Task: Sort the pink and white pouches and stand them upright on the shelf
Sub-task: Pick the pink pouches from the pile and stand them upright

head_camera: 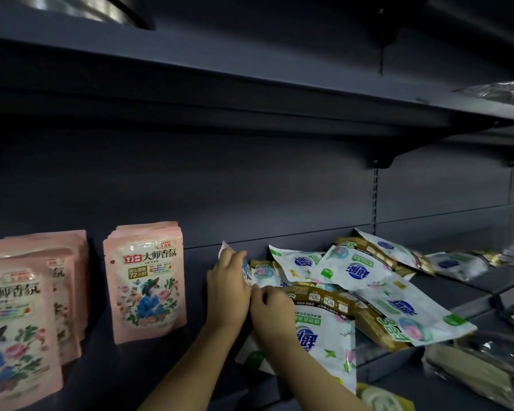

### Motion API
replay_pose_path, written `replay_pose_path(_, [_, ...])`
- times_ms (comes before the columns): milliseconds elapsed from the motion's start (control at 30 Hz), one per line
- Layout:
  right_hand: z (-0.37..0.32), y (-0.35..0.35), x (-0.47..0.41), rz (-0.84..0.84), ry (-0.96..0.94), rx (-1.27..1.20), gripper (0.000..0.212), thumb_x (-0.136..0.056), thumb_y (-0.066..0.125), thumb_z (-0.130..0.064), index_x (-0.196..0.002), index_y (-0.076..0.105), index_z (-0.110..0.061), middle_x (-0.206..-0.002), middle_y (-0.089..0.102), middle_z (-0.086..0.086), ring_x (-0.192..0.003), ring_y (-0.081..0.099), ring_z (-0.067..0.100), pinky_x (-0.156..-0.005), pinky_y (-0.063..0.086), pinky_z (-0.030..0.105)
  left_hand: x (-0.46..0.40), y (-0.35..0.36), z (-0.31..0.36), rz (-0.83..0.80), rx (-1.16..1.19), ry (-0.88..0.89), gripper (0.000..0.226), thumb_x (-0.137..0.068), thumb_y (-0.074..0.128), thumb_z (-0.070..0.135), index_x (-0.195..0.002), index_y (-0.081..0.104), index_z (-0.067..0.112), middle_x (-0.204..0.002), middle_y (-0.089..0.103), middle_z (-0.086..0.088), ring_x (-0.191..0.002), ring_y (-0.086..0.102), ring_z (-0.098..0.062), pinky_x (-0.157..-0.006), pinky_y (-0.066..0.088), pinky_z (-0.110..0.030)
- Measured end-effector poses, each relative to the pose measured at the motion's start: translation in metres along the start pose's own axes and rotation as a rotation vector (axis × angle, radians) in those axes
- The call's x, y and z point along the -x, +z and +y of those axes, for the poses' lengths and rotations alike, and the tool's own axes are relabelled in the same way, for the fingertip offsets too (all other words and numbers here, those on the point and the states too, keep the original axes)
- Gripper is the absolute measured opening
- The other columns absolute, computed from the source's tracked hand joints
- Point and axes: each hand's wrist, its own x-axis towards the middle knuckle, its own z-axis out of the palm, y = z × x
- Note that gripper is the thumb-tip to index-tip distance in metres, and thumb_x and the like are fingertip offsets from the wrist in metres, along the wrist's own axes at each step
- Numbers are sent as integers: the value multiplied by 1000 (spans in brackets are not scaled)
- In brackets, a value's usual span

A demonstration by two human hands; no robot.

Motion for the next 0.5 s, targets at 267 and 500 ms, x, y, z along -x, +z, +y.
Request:
replay_pose_path(267, [-31, -9, -7, -561, 200, -515, 63, -84, 28, -74, -82, 70, -27, -95, 69, 1, -93, 62, 16, -85, 47, 31, 16, -46, 5, 381, -56, 169, 11, -79, 60, 6, -88, 54, 7, -77, 60, -15, -61, 58, -28, -52, 47, -35])
replay_pose_path(500, [-52, -9, 11, -715, 301, -1412, 38, -95, 49, -32, -119, 59, -5, -100, 71, 12, -94, 68, 22, -80, 56, 32, 46, -63, 25, 340, 443, -145, 25, -87, 59, 3, -99, 46, 20, -84, 56, 3, -72, 56, -3, -64, 46, -10])
